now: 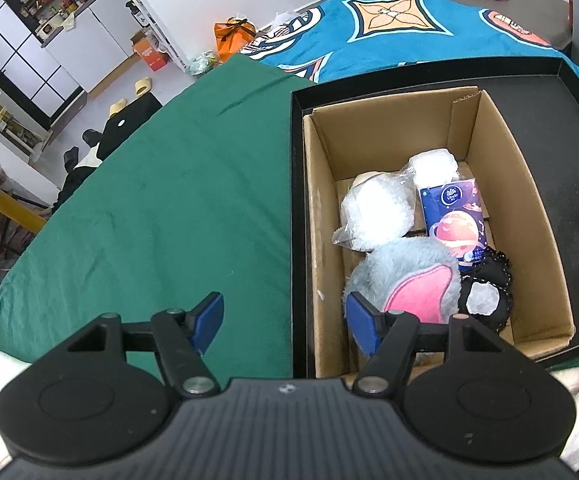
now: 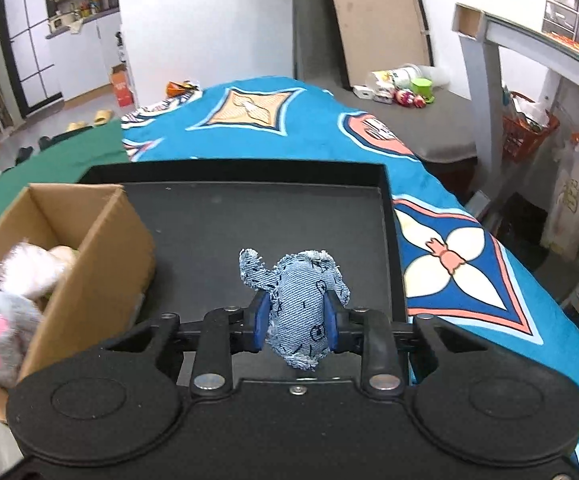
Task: Organize soft objects
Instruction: 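Carry the denim plush with the right tool into the box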
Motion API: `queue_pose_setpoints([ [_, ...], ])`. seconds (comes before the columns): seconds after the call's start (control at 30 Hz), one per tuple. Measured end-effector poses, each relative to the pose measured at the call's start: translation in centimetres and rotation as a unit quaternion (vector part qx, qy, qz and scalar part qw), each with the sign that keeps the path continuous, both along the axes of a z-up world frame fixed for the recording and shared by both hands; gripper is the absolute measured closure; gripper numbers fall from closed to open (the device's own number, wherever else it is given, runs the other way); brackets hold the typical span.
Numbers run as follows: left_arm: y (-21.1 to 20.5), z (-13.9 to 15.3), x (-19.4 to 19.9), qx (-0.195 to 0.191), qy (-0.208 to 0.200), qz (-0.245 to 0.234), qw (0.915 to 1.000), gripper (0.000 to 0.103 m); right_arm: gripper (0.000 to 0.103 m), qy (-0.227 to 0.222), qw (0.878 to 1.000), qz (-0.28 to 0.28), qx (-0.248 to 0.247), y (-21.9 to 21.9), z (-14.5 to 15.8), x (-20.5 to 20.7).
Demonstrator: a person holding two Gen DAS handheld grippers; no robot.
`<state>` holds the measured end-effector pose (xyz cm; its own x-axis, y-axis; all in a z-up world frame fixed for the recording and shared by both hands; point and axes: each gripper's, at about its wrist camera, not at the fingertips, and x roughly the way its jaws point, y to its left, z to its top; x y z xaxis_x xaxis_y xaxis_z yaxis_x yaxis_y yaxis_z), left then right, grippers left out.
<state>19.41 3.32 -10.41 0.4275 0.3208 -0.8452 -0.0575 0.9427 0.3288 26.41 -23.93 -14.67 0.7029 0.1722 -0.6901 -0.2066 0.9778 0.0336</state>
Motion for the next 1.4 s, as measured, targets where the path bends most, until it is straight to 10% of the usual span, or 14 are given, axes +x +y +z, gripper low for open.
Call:
queue_pose_setpoints([
  [1.4,2.9,-1.1,-2.6,-0.121,-0.046,-0.006,0.9916,0.052,0.075,-0.014,0.995,0.102,-0.002,11.1,6.6,-5.9],
])
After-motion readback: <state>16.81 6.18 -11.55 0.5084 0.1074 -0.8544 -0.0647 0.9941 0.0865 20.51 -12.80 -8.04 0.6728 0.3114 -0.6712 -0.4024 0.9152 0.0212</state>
